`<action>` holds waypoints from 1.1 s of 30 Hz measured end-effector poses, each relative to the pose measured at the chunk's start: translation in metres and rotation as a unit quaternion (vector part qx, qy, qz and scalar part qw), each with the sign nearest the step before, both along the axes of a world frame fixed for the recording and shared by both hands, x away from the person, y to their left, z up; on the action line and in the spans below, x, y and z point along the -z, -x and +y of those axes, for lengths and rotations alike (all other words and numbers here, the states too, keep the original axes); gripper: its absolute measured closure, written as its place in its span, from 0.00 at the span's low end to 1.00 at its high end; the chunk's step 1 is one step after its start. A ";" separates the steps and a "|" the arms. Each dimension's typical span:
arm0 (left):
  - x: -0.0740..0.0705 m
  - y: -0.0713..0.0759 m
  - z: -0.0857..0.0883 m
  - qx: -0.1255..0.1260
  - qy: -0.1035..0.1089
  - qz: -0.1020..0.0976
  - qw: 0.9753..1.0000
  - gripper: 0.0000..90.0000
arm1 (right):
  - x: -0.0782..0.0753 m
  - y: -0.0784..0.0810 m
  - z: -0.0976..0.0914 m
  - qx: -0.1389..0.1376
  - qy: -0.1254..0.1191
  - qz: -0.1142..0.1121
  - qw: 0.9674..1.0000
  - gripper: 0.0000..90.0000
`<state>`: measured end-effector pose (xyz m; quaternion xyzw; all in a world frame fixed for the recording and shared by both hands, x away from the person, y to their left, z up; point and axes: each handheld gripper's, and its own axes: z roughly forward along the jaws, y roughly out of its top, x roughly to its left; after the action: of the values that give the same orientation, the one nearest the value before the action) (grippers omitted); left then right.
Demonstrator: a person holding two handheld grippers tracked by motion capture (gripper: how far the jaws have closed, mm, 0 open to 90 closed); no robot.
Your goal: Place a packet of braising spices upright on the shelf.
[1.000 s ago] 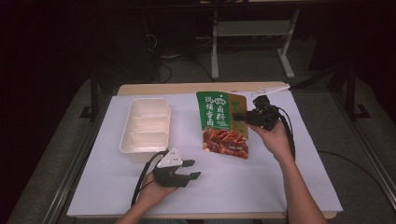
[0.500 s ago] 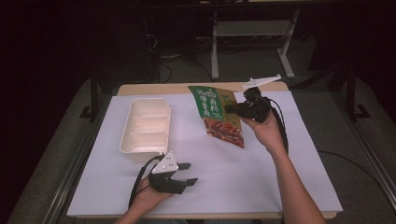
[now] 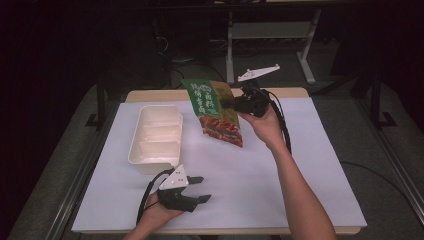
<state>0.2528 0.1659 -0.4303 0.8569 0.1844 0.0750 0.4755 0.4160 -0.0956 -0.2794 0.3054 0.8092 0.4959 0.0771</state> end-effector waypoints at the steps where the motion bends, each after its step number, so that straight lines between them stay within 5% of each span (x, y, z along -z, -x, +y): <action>1: 0.000 0.000 0.000 0.000 0.000 -0.001 1.000 0.40 | -0.002 -0.002 0.003 -0.002 -0.001 0.001 1.000 1.00; 25: 0.005 0.001 0.005 -0.002 -0.008 -0.007 1.000 0.38 | -0.027 -0.039 0.055 -0.034 -0.009 -0.027 0.999 1.00; 33: 0.006 0.000 0.007 -0.008 -0.008 -0.007 1.000 0.38 | -0.030 -0.052 0.086 -0.055 -0.007 -0.028 0.998 1.00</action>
<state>0.2529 0.1734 -0.4360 0.8585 0.1875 0.0868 0.4694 0.4681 -0.0098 -0.2491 0.2469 0.8187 0.5137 0.0704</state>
